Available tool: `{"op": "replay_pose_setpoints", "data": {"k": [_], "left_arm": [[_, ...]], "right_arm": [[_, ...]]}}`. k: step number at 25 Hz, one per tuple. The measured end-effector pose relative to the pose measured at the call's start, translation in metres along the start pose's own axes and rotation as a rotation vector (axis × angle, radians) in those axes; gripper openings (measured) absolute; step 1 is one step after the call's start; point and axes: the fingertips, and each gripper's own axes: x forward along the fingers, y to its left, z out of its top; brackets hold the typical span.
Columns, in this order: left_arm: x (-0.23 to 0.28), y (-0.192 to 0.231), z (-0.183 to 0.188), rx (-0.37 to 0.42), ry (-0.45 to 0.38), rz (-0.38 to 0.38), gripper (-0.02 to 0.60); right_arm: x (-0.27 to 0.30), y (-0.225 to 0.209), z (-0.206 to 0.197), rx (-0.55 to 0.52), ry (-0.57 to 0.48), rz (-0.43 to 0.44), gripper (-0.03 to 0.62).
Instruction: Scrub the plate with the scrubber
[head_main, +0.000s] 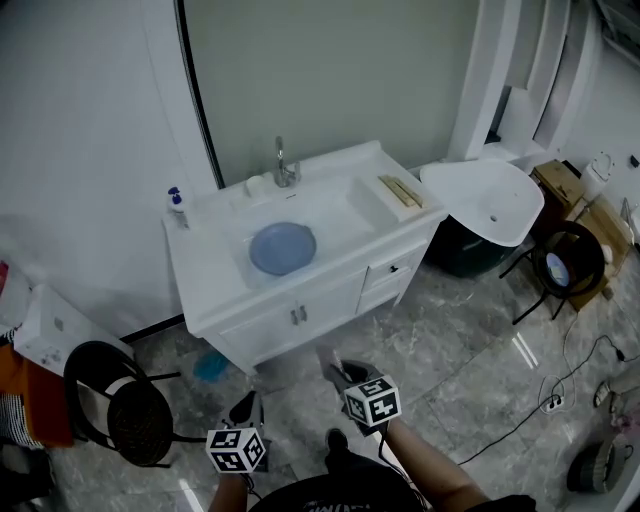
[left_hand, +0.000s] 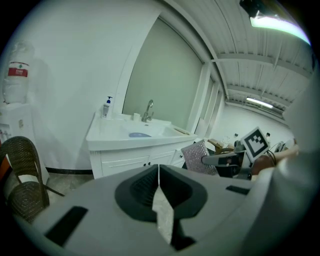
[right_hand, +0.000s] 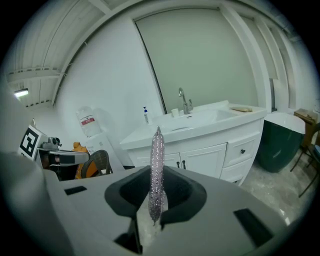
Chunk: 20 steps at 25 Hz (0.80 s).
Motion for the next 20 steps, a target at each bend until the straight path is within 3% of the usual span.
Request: {"op": "replay_pose_setpoints", "data": {"k": [7, 12, 20], "left_arm": [[0.038, -0.004, 0.026, 0.012, -0.015, 0.034, 0.021], [0.053, -0.008, 0.040, -0.038, -0.057, 0.065, 0.021], [0.061, -0.002, 0.034, -0.072, -0.037, 0.094, 0.021]], "right_arm": [[0.021, -0.040, 0.031, -0.010, -0.023, 0.027, 0.077], [0.029, -0.065, 0.042, -0.029, -0.015, 0.035, 0.077], [0.031, -0.072, 0.042, -0.029, -0.007, 0.057, 0.077]]}}
